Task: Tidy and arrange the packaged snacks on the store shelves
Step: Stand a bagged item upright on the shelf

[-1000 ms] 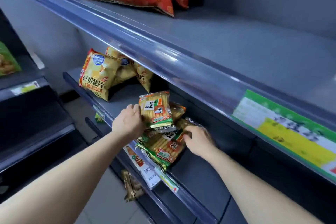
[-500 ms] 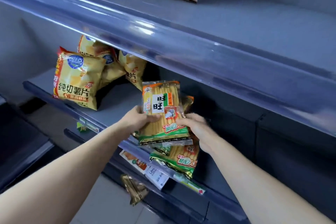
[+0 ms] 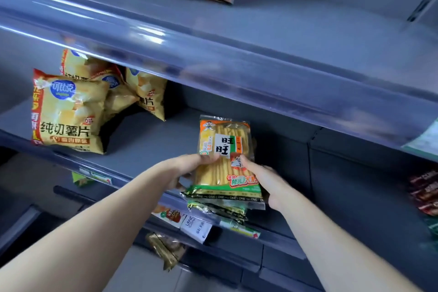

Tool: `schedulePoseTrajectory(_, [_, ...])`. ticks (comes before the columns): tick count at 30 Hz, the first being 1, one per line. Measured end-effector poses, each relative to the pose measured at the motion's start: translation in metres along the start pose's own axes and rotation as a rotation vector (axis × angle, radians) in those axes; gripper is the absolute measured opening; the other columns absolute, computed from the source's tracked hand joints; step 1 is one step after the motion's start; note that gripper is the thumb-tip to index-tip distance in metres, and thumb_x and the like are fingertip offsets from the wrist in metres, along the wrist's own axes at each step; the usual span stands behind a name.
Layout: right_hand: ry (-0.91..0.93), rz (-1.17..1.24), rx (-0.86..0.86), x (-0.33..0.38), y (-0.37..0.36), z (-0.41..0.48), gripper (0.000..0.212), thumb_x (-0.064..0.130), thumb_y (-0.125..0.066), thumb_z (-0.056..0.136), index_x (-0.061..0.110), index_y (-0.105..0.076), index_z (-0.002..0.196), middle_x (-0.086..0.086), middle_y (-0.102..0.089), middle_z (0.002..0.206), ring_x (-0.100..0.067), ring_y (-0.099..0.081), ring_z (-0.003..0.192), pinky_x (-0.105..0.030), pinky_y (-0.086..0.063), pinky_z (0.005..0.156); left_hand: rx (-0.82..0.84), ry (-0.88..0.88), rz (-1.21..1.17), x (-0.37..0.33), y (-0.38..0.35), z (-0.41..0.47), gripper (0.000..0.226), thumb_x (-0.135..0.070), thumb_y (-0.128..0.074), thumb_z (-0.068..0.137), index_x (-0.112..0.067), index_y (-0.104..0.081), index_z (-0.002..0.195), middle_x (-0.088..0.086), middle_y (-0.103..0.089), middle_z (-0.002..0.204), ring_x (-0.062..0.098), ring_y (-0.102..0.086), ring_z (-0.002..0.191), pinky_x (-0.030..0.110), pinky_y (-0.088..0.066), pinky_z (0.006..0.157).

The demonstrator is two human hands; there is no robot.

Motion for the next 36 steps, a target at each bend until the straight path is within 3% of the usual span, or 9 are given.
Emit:
schedulePoseTrajectory(3, [0.034, 0.044, 0.095, 0.007, -0.011, -0.016, 0.087, 0.065, -0.083, 0.042, 0.023, -0.065, 0.116, -0.005, -0.072, 0.107, -0.026, -0.066, 0.104, -0.047, -0.046, 0.1, 0.033, 0.016, -0.023, -0.002, -0.001, 0.005, 0.037, -0.055, -0.061, 0.083, -0.019, -0.059, 0.089, -0.004, -0.053, 0.064, 0.014, -0.041, 0.06, 0.028, -0.031, 0.061])
schedulePoseTrajectory(6, [0.106, 0.113, 0.08, 0.012, -0.001, -0.015, 0.063, 0.047, -0.082, 0.062, 0.018, -0.064, 0.115, -0.008, -0.074, 0.097, -0.026, -0.071, 0.09, -0.04, -0.056, 0.081, 0.024, -0.091, -0.118, -0.015, -0.008, 0.01, 0.028, -0.035, -0.068, 0.083, -0.016, -0.063, 0.103, -0.002, -0.063, 0.077, 0.017, -0.053, 0.072, 0.032, -0.04, 0.075])
schedulePoseTrajectory(11, [0.362, 0.267, -0.07, 0.037, 0.032, -0.007, 0.063, 0.008, -0.072, 0.075, 0.022, -0.048, 0.132, -0.009, -0.071, 0.107, -0.023, -0.072, 0.085, -0.036, -0.057, 0.068, 0.009, -0.385, -0.201, -0.058, -0.023, 0.018, 0.06, -0.009, -0.08, 0.062, -0.013, -0.059, 0.118, 0.003, -0.072, 0.106, 0.023, -0.066, 0.1, 0.038, -0.05, 0.085])
schedulePoseTrajectory(16, [0.533, 0.109, -0.192, 0.046, 0.052, -0.001, 0.075, 0.0, -0.07, 0.067, 0.028, -0.043, 0.132, 0.004, -0.068, 0.11, -0.016, -0.067, 0.096, -0.038, -0.055, 0.082, 0.051, -0.606, -0.131, -0.079, -0.041, 0.036, 0.068, 0.02, -0.069, 0.068, -0.017, -0.048, 0.121, -0.008, -0.069, 0.094, 0.004, -0.067, 0.085, 0.021, -0.055, 0.069])
schedulePoseTrajectory(21, [0.464, -0.087, -0.137, 0.026, 0.047, 0.015, 0.076, -0.001, -0.074, 0.068, 0.032, -0.04, 0.128, 0.006, -0.066, 0.107, -0.016, -0.063, 0.101, -0.043, -0.052, 0.09, 0.202, -0.664, 0.001, -0.071, -0.053, 0.049, 0.101, 0.022, -0.07, 0.069, -0.022, -0.022, 0.146, -0.005, -0.059, 0.12, -0.009, -0.062, 0.098, 0.018, -0.053, 0.074])
schedulePoseTrajectory(26, [0.471, -0.193, -0.069, 0.025, 0.048, 0.02, 0.091, 0.003, -0.08, 0.067, 0.032, -0.031, 0.137, 0.007, -0.065, 0.112, -0.013, -0.062, 0.103, -0.044, -0.05, 0.095, 0.231, -0.642, 0.066, -0.068, -0.052, 0.058, 0.11, 0.013, -0.078, 0.065, -0.033, -0.017, 0.145, -0.004, -0.058, 0.126, 0.002, -0.059, 0.112, 0.023, -0.053, 0.085])
schedulePoseTrajectory(29, [0.541, -0.279, -0.183, 0.034, 0.054, 0.015, 0.08, 0.013, -0.084, 0.067, 0.029, -0.039, 0.131, 0.009, -0.063, 0.116, -0.01, -0.061, 0.105, -0.039, -0.048, 0.096, 0.073, -0.641, 0.151, -0.076, -0.046, 0.064, 0.111, 0.001, -0.086, 0.062, -0.029, -0.021, 0.147, -0.01, -0.06, 0.12, 0.011, -0.056, 0.116, 0.028, -0.047, 0.097])
schedulePoseTrajectory(33, [0.697, -0.252, -0.426, 0.053, 0.064, 0.009, 0.064, 0.018, -0.081, 0.072, 0.022, -0.045, 0.126, 0.011, -0.06, 0.11, -0.007, -0.055, 0.098, -0.027, -0.042, 0.088, -0.231, -0.752, 0.255, -0.103, -0.038, 0.067, 0.09, -0.011, -0.085, 0.064, -0.025, -0.037, 0.138, -0.009, -0.064, 0.112, 0.014, -0.059, 0.106, 0.027, -0.046, 0.087])
schedulePoseTrajectory(36, [0.682, -0.332, -0.444, 0.056, 0.063, 0.022, 0.061, 0.024, -0.079, 0.074, 0.021, -0.045, 0.124, 0.006, -0.06, 0.115, -0.012, -0.055, 0.101, -0.031, -0.044, 0.091, -0.234, -0.671, 0.348, -0.099, -0.036, 0.081, 0.096, -0.02, -0.086, 0.066, -0.027, -0.029, 0.143, -0.008, -0.062, 0.121, 0.015, -0.057, 0.11, 0.03, -0.046, 0.09])
Point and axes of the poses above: each hand's wrist, its own z-axis towards the middle knuckle, its own y-axis out of the back of the hand, x = y × z, the point moved 6 cm from there along z, towards the middle knuckle
